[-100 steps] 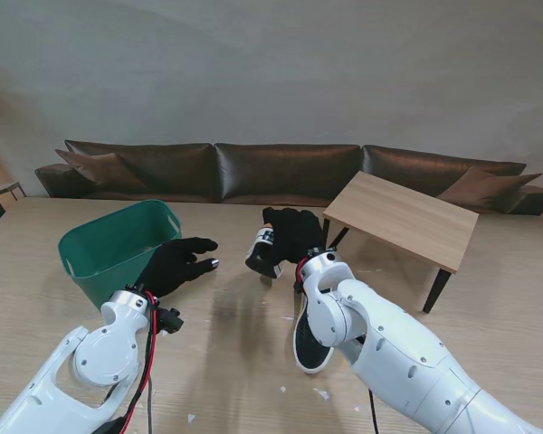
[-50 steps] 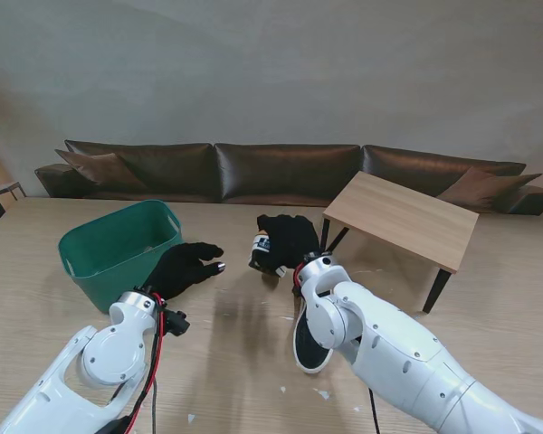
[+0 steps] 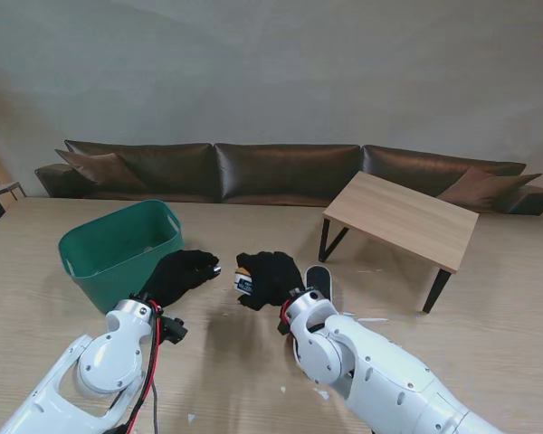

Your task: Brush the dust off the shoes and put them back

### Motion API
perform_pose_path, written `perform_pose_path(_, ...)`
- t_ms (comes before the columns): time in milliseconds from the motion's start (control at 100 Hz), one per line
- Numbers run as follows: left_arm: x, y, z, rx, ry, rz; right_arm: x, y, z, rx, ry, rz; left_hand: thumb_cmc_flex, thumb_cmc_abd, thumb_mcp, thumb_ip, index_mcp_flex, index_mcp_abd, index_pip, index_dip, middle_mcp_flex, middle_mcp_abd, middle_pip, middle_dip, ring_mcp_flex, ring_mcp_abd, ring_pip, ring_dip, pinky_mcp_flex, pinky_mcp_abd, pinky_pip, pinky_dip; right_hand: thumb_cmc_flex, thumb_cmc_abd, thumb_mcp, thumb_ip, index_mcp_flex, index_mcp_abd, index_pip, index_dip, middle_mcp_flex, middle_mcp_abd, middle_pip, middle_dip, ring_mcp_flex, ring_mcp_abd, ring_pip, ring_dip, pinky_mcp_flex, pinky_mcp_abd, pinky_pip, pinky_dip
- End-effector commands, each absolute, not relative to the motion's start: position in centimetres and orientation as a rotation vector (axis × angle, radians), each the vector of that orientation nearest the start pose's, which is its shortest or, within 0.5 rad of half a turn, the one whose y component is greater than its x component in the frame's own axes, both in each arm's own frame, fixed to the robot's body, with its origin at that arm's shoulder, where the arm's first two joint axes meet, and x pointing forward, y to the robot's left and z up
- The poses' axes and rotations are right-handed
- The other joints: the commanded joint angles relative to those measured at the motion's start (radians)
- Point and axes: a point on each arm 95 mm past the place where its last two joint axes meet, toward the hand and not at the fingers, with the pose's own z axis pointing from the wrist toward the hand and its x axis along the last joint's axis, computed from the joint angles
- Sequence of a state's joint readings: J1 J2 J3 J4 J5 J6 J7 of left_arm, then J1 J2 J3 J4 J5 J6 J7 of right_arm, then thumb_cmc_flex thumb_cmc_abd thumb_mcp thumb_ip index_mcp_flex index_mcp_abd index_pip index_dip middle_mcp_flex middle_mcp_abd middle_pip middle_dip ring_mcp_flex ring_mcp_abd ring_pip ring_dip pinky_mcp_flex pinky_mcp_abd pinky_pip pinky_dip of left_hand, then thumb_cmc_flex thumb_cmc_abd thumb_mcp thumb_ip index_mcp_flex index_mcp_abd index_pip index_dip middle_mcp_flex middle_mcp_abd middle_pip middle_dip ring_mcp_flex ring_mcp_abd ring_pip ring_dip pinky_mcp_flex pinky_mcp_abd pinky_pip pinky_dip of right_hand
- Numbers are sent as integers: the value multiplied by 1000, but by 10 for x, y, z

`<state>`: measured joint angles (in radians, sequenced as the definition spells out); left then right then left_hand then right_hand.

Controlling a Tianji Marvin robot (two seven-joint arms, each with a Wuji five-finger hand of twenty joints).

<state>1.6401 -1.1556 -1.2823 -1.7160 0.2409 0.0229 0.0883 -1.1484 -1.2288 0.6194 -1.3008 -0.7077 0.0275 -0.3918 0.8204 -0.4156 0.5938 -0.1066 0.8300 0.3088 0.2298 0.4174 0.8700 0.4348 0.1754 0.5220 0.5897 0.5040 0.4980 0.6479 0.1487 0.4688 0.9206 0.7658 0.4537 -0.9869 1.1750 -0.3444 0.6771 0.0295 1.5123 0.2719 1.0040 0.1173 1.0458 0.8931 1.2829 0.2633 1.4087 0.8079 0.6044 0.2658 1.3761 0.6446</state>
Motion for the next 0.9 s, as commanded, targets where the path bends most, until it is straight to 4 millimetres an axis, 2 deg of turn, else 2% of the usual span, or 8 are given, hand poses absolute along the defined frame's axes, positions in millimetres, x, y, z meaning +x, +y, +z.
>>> perform_pose_path(0, 386, -6, -299, -1893, 866, -2000, 410, 169, -356, 1117, 1536, 1899, -8, 40, -23, 31, 19, 8, 5, 8, 26, 16, 11, 16, 42, 34, 25, 16, 11, -8, 73, 31, 149, 105, 196, 28, 66, -72, 11, -13, 58, -51, -39, -30, 33, -276, -160, -5, 357, -17, -2, 14)
perform_pose_path(460, 375, 2, -301, -1890, 853, -1978, 385, 181, -379, 1039, 1618, 1926, -10, 55, -37, 32, 25, 17, 5, 12, 44, 24, 18, 42, 54, 48, 64, 38, 23, -2, 144, 42, 131, 94, 202, 31, 82, -94, 2, -20, 69, -68, -49, -34, 32, -256, -166, -6, 339, -10, -4, 23)
perform_pose_path(890, 370, 7, -300, -1882, 841, -1969, 371, 187, -400, 947, 1729, 1903, -8, 58, -42, 33, 34, 24, 9, 16, 56, 29, 24, 59, 63, 56, 87, 52, 31, 3, 184, 50, 106, 91, 173, 8, 90, -130, -21, -33, 73, -105, -55, -51, 30, -235, -228, -39, 214, 13, 7, 41)
